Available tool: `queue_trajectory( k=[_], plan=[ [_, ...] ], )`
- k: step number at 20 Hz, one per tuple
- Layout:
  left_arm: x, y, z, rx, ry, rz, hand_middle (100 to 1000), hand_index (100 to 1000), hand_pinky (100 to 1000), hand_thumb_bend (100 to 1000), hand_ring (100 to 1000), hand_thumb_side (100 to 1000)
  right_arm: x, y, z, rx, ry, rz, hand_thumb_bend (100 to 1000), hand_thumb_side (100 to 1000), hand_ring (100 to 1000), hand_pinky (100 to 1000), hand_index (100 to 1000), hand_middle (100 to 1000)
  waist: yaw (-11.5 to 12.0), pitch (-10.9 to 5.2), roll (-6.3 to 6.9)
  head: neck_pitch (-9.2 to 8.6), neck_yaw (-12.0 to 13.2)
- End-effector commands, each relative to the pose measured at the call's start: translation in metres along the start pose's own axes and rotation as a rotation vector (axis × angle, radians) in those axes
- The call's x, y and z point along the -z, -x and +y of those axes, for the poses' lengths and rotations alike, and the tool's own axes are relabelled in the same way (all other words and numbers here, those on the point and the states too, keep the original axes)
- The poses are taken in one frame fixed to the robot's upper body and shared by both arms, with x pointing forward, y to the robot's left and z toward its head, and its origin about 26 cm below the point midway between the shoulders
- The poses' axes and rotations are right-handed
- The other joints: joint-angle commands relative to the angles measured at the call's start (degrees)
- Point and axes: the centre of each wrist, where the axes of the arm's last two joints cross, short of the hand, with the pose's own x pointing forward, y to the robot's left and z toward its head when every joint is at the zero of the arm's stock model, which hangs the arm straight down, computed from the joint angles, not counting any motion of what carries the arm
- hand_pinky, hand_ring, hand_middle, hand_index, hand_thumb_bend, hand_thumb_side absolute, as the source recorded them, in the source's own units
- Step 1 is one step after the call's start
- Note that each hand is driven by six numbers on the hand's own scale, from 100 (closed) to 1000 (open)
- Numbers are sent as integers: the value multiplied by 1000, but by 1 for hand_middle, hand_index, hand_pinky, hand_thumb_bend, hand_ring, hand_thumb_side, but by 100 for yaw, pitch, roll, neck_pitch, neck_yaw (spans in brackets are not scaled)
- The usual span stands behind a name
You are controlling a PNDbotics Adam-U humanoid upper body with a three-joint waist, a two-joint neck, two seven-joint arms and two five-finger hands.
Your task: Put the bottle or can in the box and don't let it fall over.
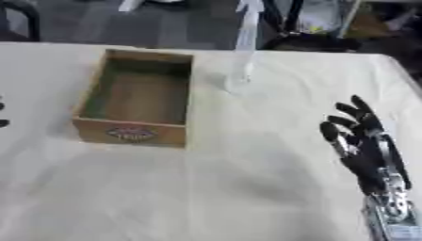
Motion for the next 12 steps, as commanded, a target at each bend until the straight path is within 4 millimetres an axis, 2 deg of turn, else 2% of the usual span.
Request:
queue_trajectory(
  k=[1, 12],
  plan=[
    [3, -5, 3, 5, 5, -23, 773, 816, 709, 674, 825, 735, 17, -10, -10, -72, -41, -36, 641, 482, 801, 661, 1000, 856, 13, -119, 22, 44, -10],
    [0, -3, 0, 2, 25, -13, 774, 816, 709, 674, 826, 736, 83, -20, -14, -176, -174, -70, 663, 470, 838, 674, 1000, 904, 36, -184, 24, 103, -32]
  ],
)
